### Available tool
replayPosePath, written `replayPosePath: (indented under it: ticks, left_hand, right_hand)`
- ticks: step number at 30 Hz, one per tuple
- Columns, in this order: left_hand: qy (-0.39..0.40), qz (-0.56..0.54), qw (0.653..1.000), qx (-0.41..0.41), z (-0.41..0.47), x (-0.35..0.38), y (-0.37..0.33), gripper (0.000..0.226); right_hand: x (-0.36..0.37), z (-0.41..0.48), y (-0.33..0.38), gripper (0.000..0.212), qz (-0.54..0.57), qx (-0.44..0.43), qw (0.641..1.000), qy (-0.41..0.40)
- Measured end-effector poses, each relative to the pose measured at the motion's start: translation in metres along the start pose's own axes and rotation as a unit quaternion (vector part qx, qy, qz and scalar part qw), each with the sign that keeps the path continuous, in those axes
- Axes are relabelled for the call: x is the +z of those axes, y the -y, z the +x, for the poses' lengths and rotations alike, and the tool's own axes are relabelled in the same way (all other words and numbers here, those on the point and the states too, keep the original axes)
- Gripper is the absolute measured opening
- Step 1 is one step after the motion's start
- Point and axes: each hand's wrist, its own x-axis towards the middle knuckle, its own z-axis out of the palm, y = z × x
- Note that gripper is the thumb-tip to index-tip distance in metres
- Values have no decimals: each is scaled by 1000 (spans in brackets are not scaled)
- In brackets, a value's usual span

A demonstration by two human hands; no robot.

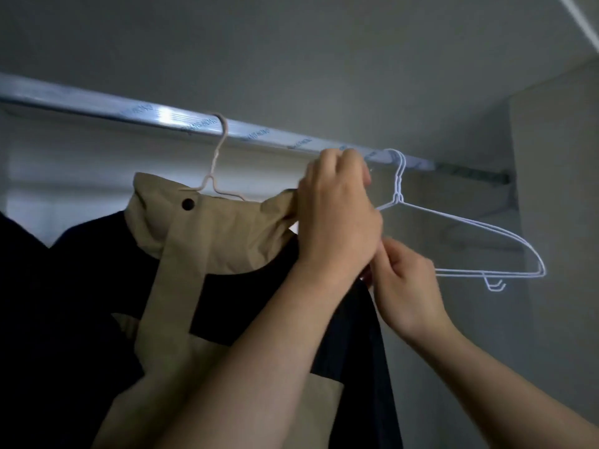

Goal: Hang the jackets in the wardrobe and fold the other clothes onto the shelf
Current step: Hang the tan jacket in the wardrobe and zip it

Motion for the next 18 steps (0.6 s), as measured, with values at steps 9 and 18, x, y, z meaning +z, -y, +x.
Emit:
replayPosePath:
  ticks: [9, 18]
  left_hand:
    - [145, -354, 664, -643, -25, 188, -50, 39]
    - [10, -294, 832, -471, -37, 237, -45, 24]
  right_hand:
    - [-98, 41, -119, 40, -337, 70, 918, -195]
    - [-122, 49, -153, 24, -363, -7, 925, -116]
